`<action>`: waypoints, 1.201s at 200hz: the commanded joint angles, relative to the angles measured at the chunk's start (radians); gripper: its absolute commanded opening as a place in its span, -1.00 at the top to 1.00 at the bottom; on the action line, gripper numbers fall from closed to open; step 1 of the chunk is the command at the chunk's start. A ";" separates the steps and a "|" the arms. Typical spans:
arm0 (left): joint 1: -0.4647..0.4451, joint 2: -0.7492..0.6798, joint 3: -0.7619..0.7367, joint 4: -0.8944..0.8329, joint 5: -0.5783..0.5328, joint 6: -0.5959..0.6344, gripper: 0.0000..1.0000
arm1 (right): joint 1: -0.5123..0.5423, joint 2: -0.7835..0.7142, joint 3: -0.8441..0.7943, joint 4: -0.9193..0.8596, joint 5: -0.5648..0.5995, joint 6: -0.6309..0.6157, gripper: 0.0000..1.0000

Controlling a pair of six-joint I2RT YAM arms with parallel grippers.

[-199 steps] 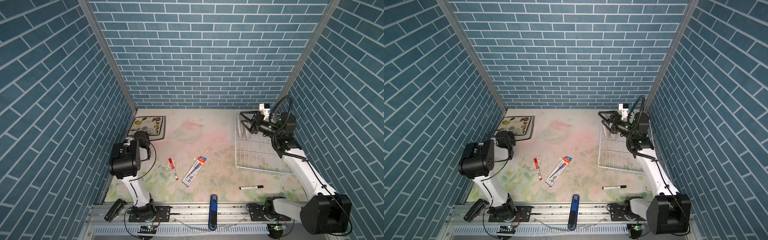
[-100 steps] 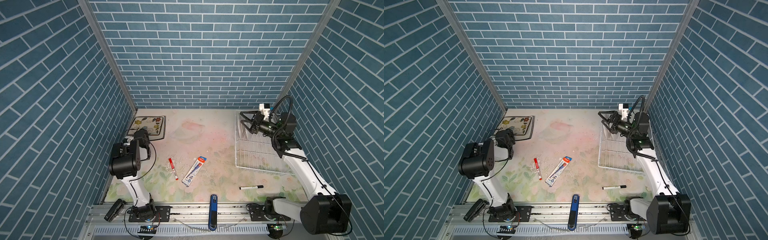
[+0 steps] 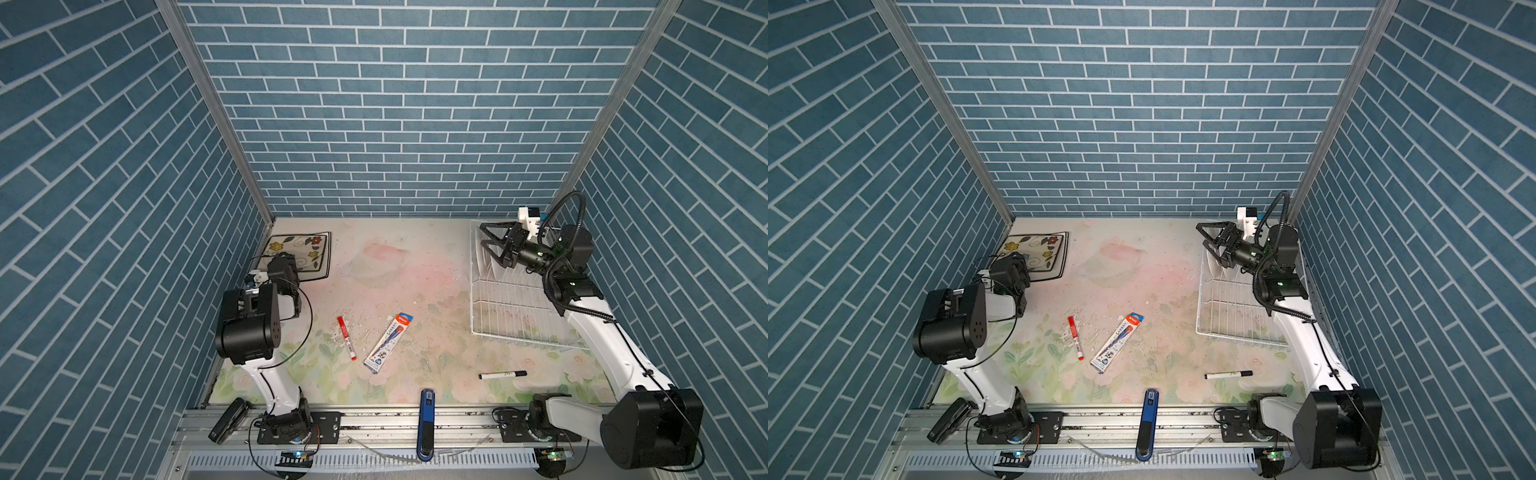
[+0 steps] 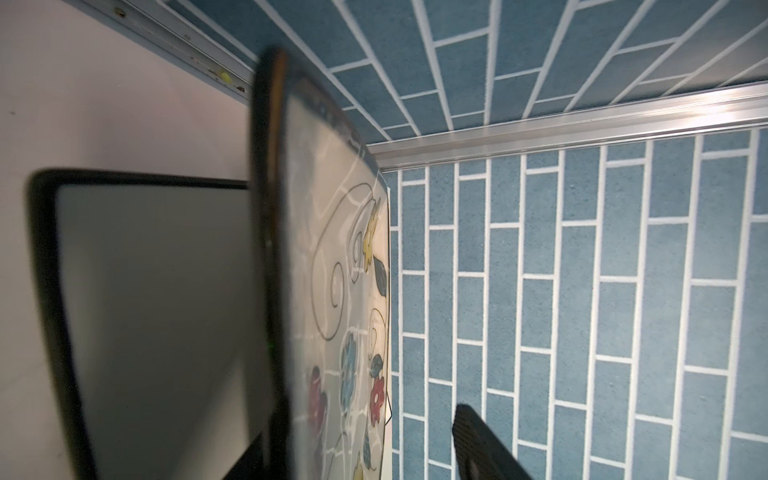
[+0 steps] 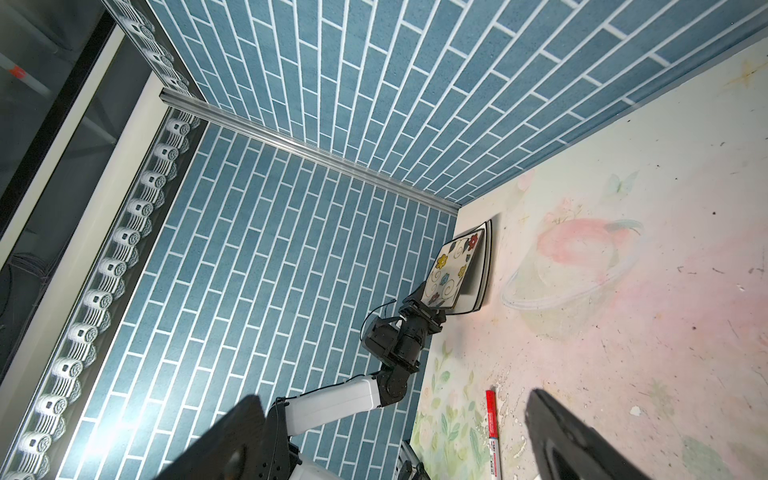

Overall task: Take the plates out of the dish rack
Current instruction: 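Set the plate flat on the stack and open the left gripper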

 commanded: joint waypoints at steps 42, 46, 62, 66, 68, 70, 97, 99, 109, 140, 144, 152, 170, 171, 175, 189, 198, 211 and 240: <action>-0.015 -0.069 0.038 -0.052 -0.021 0.047 -0.36 | -0.005 -0.038 0.030 -0.037 -0.019 -0.067 -0.98; -0.016 -0.073 0.038 -0.062 -0.024 0.051 -0.37 | -0.005 -0.038 0.030 -0.036 -0.019 -0.068 -0.98; -0.016 -0.074 0.042 -0.082 -0.032 0.051 -0.40 | -0.005 -0.038 0.030 -0.037 -0.018 -0.069 -0.98; -0.016 -0.071 0.042 -0.079 -0.033 0.050 -0.40 | -0.005 -0.038 0.029 -0.037 -0.018 -0.068 -0.98; -0.016 -0.069 0.042 -0.079 -0.033 0.049 -0.41 | -0.005 -0.038 0.029 -0.038 -0.019 -0.069 -0.98; -0.017 -0.069 0.043 -0.077 -0.032 0.048 -0.41 | -0.005 -0.038 0.029 -0.038 -0.019 -0.069 -0.98; -0.017 -0.064 0.060 -0.114 -0.014 0.050 -0.46 | -0.006 -0.044 0.025 -0.038 -0.018 -0.071 -0.98; -0.018 -0.063 0.062 -0.116 -0.013 0.050 -0.46 | -0.007 -0.044 0.025 -0.038 -0.018 -0.072 -0.98; -0.018 -0.063 0.063 -0.121 -0.012 0.050 -0.50 | -0.007 -0.046 0.023 -0.040 -0.019 -0.072 -0.98; -0.018 -0.073 0.075 -0.161 -0.010 0.063 -0.65 | -0.008 -0.048 0.023 -0.042 -0.020 -0.073 -0.98; -0.018 -0.075 0.079 -0.167 -0.009 0.065 -0.65 | -0.008 -0.048 0.023 -0.042 -0.019 -0.073 -0.98; -0.018 -0.076 0.086 -0.185 -0.002 0.070 -0.66 | -0.008 -0.048 0.023 -0.041 -0.019 -0.073 -0.98; -0.018 -0.072 0.100 -0.198 0.011 0.073 -0.67 | -0.008 -0.048 0.023 -0.041 -0.018 -0.073 -0.98; -0.018 -0.073 0.100 -0.198 0.012 0.073 -0.67 | -0.009 -0.048 0.023 -0.041 -0.018 -0.073 -0.98; -0.018 -0.070 0.104 -0.198 0.015 0.073 -0.67 | -0.010 -0.048 0.023 -0.041 -0.018 -0.074 -0.98; -0.018 -0.061 0.113 -0.202 0.024 0.073 -0.67 | -0.010 -0.048 0.023 -0.042 -0.018 -0.073 -0.98; -0.018 -0.055 0.119 -0.206 0.030 0.073 -0.68 | -0.009 -0.050 0.023 -0.044 -0.020 -0.073 -0.98; -0.018 -0.047 0.124 -0.196 0.040 0.071 -0.67 | -0.011 -0.050 0.023 -0.044 -0.022 -0.074 -0.98; -0.018 -0.034 0.129 -0.196 0.056 0.070 -0.68 | -0.013 -0.048 0.025 -0.046 -0.020 -0.074 -0.98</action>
